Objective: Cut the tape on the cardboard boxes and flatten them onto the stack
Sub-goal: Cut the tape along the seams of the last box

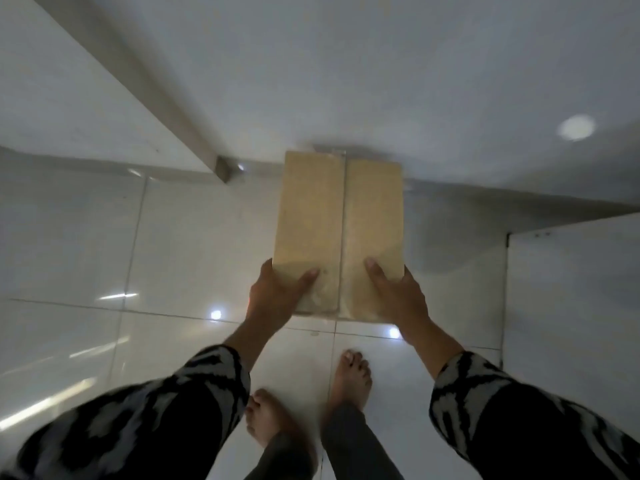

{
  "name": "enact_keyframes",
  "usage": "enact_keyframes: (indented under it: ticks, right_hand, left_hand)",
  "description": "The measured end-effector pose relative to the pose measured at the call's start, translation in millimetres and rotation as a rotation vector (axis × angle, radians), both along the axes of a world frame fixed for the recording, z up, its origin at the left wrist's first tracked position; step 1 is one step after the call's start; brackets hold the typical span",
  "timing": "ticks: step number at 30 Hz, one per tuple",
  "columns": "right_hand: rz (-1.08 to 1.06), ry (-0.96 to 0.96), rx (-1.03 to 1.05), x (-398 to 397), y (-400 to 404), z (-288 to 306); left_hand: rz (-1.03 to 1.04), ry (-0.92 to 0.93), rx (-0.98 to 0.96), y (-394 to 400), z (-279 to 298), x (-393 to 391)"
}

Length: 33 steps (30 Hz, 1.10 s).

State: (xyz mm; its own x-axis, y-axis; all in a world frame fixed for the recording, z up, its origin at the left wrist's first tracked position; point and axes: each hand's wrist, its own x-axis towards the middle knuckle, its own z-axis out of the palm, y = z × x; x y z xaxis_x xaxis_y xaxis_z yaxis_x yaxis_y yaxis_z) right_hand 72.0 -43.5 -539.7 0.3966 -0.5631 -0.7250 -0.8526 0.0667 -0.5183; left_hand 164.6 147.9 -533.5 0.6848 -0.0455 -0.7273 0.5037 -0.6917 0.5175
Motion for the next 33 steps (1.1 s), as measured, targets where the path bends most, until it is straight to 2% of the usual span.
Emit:
enact_keyframes:
  ticks: [4,9,14,19,22,24,28,30,33]
  right_hand:
    - [0.011,-0.013,-0.003,-28.7,-2.6,139.2]
    - [-0.047,-0.101,-0.028,-86.8,-4.5,316.1]
    - [-0.097,-0.168,-0.054,-171.3,-1.1,436.6]
    - [-0.183,-0.213,-0.188,-262.0,1.9,510.5]
    - [-0.222,-0.236,-0.247,-310.4,-5.3,542.9]
    - [-0.253,-0.283,-0.242,-338.9,-11.8,561.2]
    - [-0.278,-0.364,-0.218,-390.4,-34.0,586.8]
    - [-0.269,-0.368,-0.218,-413.1,-50.6,591.0]
    - [-0.251,-0.388,-0.227,-449.9,-77.0,594.5]
  left_hand:
    - [-0.026,-0.039,-0.014,-4.3,139.5,-26.6]
    - [-0.011,-0.041,-0.127,-3.8,315.8,-78.2]
    - [-0.015,-0.116,-0.281,3.8,442.4,-158.5]
    - [0.022,-0.189,-0.407,-1.6,500.3,-233.8]
    - [0.054,-0.155,-0.518,-11.1,526.6,-264.6]
    - [-0.003,-0.153,-0.583,-15.8,546.3,-281.1]
    - [-0.152,-0.236,-0.547,-31.6,569.8,-313.3]
    - [-0.144,-0.18,-0.559,-47.5,581.2,-330.4]
    - [-0.156,-0.004,-0.552,-72.1,582.5,-354.8]
